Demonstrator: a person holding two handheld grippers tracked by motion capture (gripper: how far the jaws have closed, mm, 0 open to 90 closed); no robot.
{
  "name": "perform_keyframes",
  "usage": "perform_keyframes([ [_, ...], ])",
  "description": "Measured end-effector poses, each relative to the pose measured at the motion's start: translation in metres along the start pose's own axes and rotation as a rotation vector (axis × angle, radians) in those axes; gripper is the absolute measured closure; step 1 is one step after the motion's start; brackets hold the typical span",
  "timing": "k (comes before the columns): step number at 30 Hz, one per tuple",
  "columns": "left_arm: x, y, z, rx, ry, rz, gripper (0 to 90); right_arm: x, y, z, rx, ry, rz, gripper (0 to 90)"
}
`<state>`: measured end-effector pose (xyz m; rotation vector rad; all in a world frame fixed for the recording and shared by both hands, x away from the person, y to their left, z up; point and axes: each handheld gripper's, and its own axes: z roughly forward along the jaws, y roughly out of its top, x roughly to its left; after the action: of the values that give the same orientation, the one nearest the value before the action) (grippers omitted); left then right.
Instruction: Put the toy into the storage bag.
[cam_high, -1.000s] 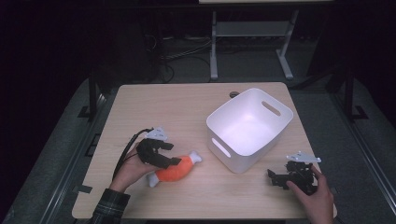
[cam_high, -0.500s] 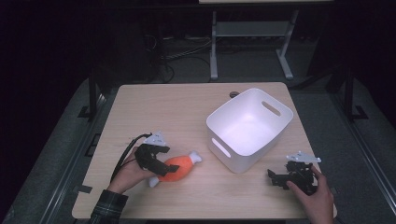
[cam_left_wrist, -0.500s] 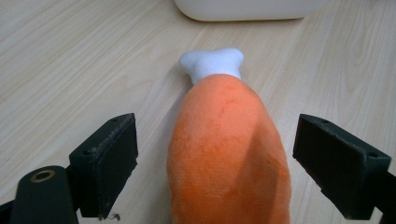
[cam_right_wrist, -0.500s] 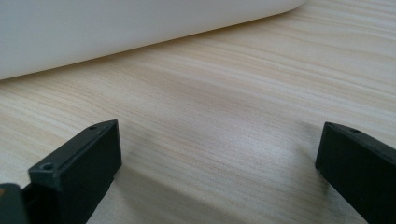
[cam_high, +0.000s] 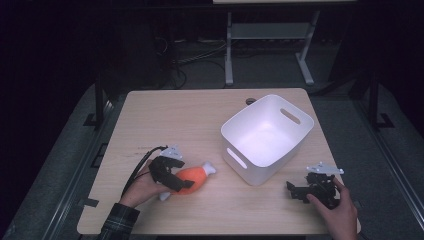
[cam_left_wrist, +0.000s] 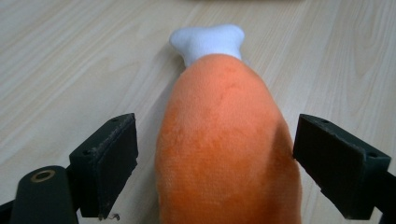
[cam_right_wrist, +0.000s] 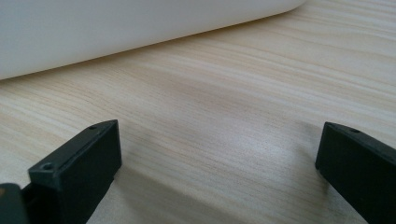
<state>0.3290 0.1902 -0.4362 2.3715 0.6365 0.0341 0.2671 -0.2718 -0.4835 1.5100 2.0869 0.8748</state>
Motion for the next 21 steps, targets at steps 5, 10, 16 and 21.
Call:
perform_keyframes([
  [5,-0.002,0.000,0.006,0.017,-0.011,0.008,13.3,0.000,0.000,0.000,0.000,0.000,0.000,0.0],
  [10,-0.003,-0.001,0.012,0.046,-0.029,0.021,13.4,0.000,0.000,0.000,0.000,0.000,0.000,0.0],
  [16,-0.005,-0.002,0.017,0.080,-0.024,0.038,13.6,0.000,0.000,0.000,0.000,0.000,0.000,0.0],
  [21,-0.005,-0.002,0.018,0.085,-0.025,0.041,14.0,0.000,0.000,0.000,0.000,0.000,0.000,0.0],
])
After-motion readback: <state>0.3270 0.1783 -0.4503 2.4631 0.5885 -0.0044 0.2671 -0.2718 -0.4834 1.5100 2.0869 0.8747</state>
